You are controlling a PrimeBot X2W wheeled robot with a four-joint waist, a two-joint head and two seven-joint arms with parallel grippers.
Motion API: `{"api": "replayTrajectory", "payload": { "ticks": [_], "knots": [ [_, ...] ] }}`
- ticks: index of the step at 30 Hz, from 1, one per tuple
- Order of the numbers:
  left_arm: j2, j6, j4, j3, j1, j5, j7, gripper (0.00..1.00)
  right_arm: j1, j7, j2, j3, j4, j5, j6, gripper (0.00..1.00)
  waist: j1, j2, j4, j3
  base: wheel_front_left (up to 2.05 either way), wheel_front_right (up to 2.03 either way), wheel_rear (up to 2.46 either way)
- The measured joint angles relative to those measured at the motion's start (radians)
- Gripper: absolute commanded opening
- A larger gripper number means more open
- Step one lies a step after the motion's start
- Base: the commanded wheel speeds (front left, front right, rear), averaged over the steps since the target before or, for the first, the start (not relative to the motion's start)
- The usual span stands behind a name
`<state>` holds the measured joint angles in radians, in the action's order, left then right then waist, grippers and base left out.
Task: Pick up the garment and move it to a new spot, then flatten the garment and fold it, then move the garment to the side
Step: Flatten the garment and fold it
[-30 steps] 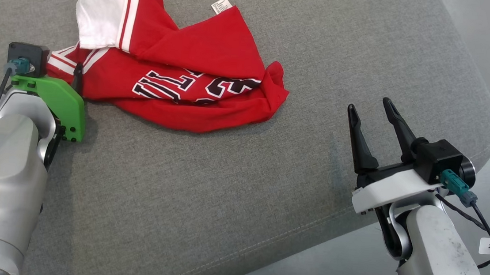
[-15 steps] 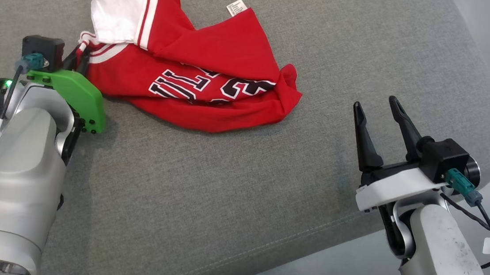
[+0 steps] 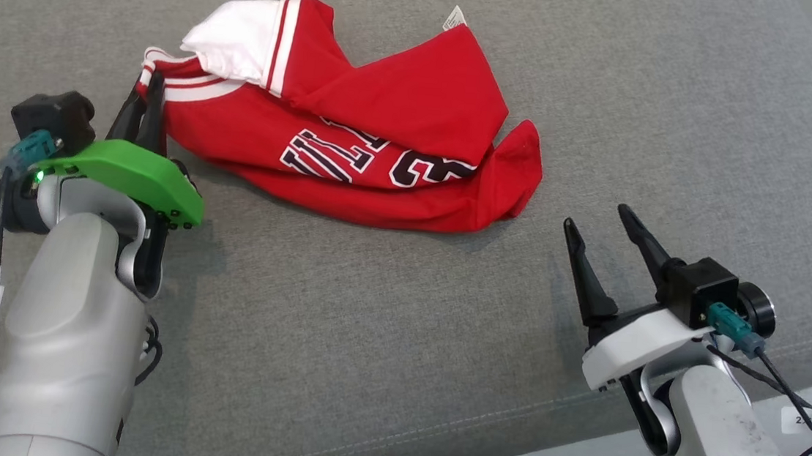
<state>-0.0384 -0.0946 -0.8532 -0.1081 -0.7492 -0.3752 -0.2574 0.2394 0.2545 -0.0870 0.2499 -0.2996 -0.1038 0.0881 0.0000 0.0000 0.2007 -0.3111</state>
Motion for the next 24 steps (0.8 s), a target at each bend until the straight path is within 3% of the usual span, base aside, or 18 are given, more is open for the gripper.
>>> {"api": "replayTrajectory", "payload": {
  "ticks": [7, 10, 24],
  "knots": [
    [0.013, 0.059, 0.211, 0.080, 0.147, -0.042, 0.001, 0.00, -0.013, 0.000, -0.016, 0.052, -0.065, 0.013, 0.017, 1.00, 0.0000, 0.0000, -0.075, 0.023, 0.00, 0.00, 0.00],
    [0.015, 0.066, 0.282, 0.092, 0.219, -0.048, 0.001, 0.00, -0.014, 0.000, -0.019, 0.061, -0.087, 0.013, 0.020, 1.00, 0.0000, 0.0000, -0.108, 0.030, 0.00, 0.00, 0.00],
    [0.015, 0.067, 0.461, -0.002, 0.411, -0.105, 0.001, 0.00, 0.099, 0.000, 0.012, 0.142, -0.128, -0.002, 0.035, 1.00, 0.0000, 0.0000, -0.240, 0.058, 0.00, 0.00, 0.00]
  ]
}}
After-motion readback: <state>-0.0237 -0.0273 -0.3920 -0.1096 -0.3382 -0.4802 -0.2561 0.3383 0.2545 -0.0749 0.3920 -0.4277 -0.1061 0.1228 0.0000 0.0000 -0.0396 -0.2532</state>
